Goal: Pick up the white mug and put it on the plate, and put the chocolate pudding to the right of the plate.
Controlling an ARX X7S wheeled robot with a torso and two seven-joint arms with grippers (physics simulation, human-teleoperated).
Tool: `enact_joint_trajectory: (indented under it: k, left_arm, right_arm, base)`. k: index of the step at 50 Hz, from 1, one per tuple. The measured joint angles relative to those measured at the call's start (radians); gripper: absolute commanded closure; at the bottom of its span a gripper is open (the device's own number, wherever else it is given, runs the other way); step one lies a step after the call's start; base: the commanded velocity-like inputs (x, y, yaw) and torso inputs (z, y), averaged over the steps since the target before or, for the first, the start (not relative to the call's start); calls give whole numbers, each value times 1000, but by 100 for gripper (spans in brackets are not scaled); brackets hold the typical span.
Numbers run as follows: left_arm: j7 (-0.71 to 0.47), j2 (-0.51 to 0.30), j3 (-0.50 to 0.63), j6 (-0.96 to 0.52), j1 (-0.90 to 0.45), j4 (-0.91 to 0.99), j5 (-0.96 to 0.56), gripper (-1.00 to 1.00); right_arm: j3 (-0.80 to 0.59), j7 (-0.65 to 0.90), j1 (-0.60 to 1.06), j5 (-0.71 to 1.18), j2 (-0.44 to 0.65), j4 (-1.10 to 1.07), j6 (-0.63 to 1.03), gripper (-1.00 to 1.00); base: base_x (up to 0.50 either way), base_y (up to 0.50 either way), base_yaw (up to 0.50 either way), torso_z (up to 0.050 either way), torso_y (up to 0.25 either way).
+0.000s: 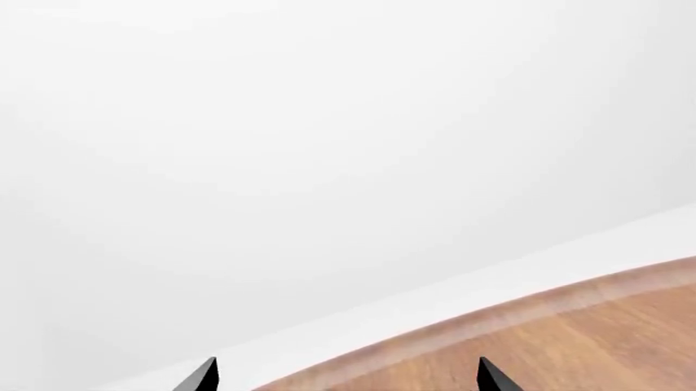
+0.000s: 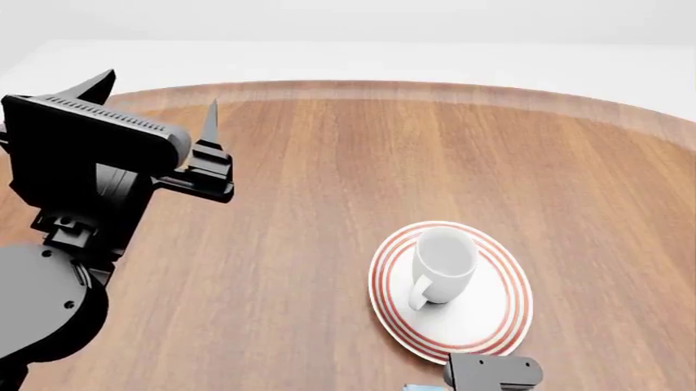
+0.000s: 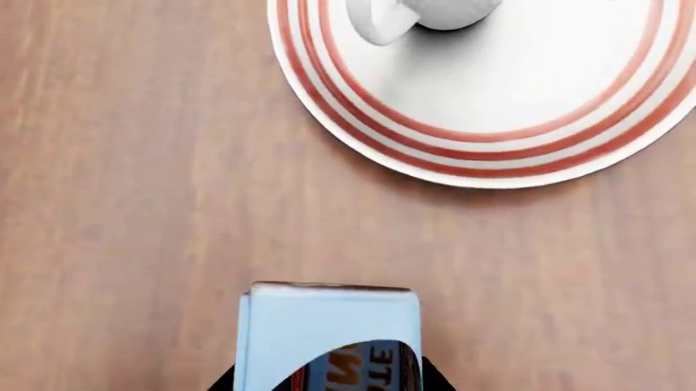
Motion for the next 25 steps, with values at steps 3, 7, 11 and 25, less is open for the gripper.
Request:
enact_joint_trajectory:
  k: [3, 7, 11, 25]
  left_arm:
    - [0, -1, -1, 0, 1, 0, 0, -100]
    - [0, -1, -1, 0, 2, 0, 1, -100]
    - [0, -1, -2, 0, 3, 0, 2, -100]
    - [0, -2, -4, 0, 6, 1, 2, -100]
  right_arm:
    - [-4, 4, 2, -6, -2, 2, 5, 100]
    - [-9, 11, 2, -18, -7, 6, 14, 100]
    - [-13, 18, 3, -30, -11, 9, 22, 100]
    - [-8, 44, 23, -65, 11, -26, 36, 100]
  base:
    - [4, 0, 2, 0, 0]
    - [0, 0, 0, 0, 0]
    - [0, 0, 0, 0, 0]
    - [0, 0, 0, 0, 0]
